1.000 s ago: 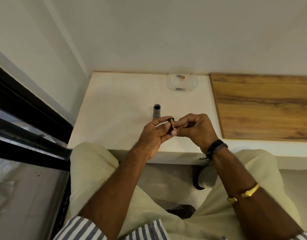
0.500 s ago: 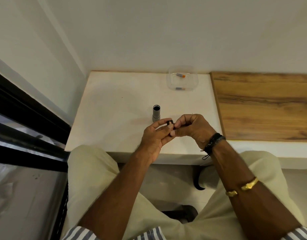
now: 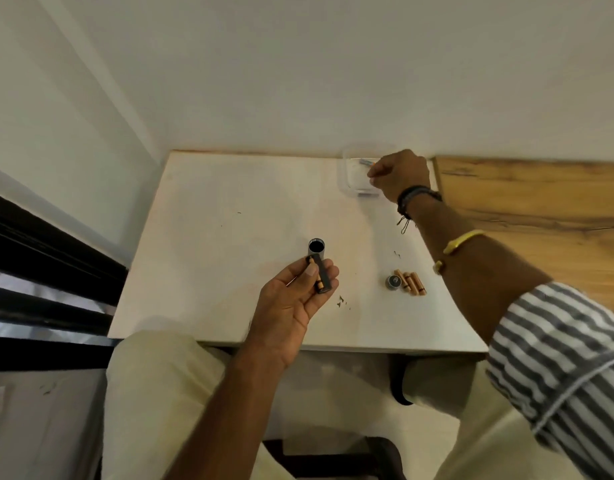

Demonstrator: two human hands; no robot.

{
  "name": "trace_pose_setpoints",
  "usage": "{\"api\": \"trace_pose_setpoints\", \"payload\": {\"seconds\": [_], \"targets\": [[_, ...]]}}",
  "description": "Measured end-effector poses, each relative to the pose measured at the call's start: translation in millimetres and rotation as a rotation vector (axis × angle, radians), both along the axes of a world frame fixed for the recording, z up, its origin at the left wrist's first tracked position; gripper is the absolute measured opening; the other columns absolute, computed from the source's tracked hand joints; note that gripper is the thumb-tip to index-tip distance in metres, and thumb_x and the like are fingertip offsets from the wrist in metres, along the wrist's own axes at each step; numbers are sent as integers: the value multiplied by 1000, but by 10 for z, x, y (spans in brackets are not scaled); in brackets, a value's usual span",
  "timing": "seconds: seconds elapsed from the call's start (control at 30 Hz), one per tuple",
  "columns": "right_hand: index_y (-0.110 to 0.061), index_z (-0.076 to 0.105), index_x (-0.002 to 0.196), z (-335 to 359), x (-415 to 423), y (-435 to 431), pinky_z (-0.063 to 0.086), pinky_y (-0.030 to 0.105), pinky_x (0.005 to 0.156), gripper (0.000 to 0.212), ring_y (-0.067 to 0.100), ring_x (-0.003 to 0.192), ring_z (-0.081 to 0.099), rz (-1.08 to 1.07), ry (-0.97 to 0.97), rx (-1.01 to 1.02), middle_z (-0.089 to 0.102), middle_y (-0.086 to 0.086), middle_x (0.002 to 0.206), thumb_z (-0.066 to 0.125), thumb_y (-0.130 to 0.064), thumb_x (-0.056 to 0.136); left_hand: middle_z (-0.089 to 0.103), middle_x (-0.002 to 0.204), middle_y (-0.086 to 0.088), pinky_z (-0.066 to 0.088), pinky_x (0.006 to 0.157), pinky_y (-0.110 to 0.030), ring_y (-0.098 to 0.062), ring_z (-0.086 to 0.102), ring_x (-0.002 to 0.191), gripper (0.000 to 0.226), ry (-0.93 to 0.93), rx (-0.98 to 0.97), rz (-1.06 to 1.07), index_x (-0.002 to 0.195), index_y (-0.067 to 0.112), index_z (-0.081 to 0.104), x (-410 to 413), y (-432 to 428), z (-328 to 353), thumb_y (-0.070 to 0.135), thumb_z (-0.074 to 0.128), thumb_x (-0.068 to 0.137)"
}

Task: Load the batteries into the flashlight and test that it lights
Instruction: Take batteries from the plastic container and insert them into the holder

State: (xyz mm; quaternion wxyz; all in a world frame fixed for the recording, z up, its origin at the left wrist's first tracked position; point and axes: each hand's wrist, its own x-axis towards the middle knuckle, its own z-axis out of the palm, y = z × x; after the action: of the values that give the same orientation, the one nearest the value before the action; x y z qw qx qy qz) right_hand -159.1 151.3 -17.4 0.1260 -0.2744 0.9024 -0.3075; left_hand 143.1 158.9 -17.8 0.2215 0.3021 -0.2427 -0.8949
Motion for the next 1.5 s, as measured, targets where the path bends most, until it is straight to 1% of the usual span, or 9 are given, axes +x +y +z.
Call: {"api": "trace_pose_setpoints", "payload": {"seconds": [0.2,0.37,0.5,0.73,0.93,1.13,1.27,1.37,1.5], "targets": [[-25,82,97,34,-249,-323,52,33,97,15,31,113,64,385,171,487,71,4,122,74,-17,86,71,117,-22,59,86,-34,-32,70,112,38,-5,31,7,121,-3,65,-30,-32,-56,11,67,85],[-24,81,101,-3,-276,-409,52,36,99,14,33,115,62,479,162,535,69,6,125,75,-23,88,70,121,-22,59,87,-34,-33,68,114,42,6,44,16,127,-5,60,-42,-41,-72,10,64,88],[-23,81,97,-31,-265,-365,53,36,98,13,30,111,64,463,149,451,73,3,118,77,-24,85,69,122,-22,59,88,-34,-33,68,114,41,19,52,25,128,-4,59,-51,-52,-76,10,62,91],[-29,72,105,177,94,42,59,37,79,18,26,87,71,210,98,17,75,2,91,64,-23,89,70,118,-23,59,88,-37,-36,68,113,40,37,48,27,133,-1,57,-45,-32,-39,9,59,95],[-22,69,102,377,846,779,59,23,52,17,9,64,74,113,-193,-248,74,1,84,61,-12,92,67,126,-24,58,91,-40,-35,66,117,34,52,47,-44,135,7,58,-5,15,-18,7,54,101],[-17,70,106,342,1518,1359,57,31,57,16,21,70,74,86,-392,-436,76,6,83,73,-13,91,66,127,-25,58,92,-40,-35,66,118,31,24,-1,-105,132,4,57,-16,83,-40,5,49,103],[-13,79,98,323,1721,1543,62,39,77,11,24,78,73,107,-446,-495,78,8,84,75,-7,88,67,125,-24,58,93,-40,-35,66,118,30,-15,-57,-145,130,2,59,-6,154,-35,5,54,101],[-15,80,99,346,1794,1623,62,42,85,17,29,83,74,116,-435,-489,77,9,85,73,-4,89,68,123,-23,58,92,-39,-34,67,117,29,-39,-113,-159,128,3,61,7,194,-33,3,55,100],[-16,80,99,382,1835,1622,63,38,81,17,19,81,73,185,-281,-433,75,3,92,72,-4,89,72,117,-18,58,93,-38,-32,70,110,30,-59,-165,-209,128,7,62,9,236,-23,4,58,98]]}}
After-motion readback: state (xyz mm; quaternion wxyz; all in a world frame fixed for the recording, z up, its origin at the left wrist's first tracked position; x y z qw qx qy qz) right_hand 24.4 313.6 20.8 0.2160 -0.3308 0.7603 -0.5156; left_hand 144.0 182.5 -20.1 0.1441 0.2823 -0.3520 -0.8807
